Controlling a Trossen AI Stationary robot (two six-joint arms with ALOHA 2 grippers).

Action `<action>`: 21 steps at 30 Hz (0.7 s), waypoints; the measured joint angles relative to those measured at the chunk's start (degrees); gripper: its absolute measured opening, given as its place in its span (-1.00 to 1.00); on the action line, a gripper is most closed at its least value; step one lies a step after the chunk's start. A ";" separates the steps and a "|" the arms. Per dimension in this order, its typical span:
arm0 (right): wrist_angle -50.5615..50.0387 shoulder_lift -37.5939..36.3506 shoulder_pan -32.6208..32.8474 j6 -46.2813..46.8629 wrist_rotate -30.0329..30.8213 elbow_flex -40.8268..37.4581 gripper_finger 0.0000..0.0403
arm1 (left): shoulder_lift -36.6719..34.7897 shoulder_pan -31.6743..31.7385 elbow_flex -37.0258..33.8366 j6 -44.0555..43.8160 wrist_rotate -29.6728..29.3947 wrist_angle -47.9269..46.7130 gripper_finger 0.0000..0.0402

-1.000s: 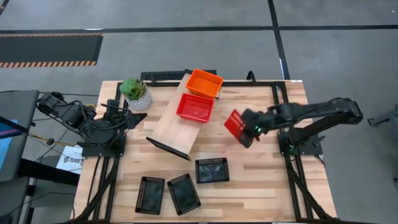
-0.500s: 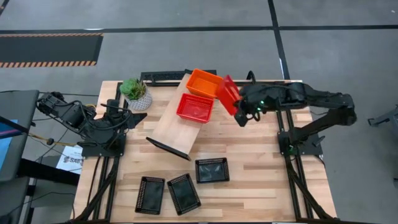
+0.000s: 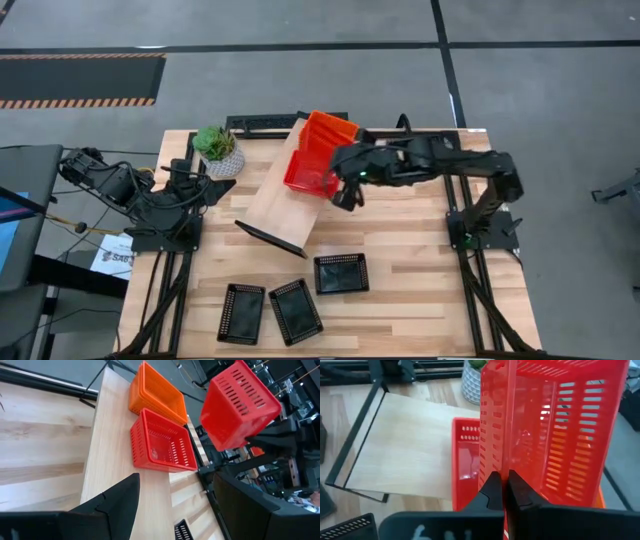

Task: Stack baskets on shelf by color
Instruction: Stack the red bin on top of the stacked red bins on the shelf

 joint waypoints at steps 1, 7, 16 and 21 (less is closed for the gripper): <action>-0.45 1.42 0.19 -0.56 0.00 1.63 -1.00 | -0.01 0.00 0.00 0.00 -0.17 0.00 0.20; -3.85 9.24 0.89 -3.02 0.04 9.36 -1.00 | -0.02 0.01 0.00 -0.03 -0.63 -0.02 0.20; -14.59 16.35 0.97 -2.61 -0.02 13.52 -0.99 | 0.01 0.02 0.00 -0.16 -0.62 -0.20 0.20; -15.53 17.98 0.51 -2.57 0.00 13.52 -0.96 | -0.02 0.02 0.00 -0.16 -0.64 -0.44 0.20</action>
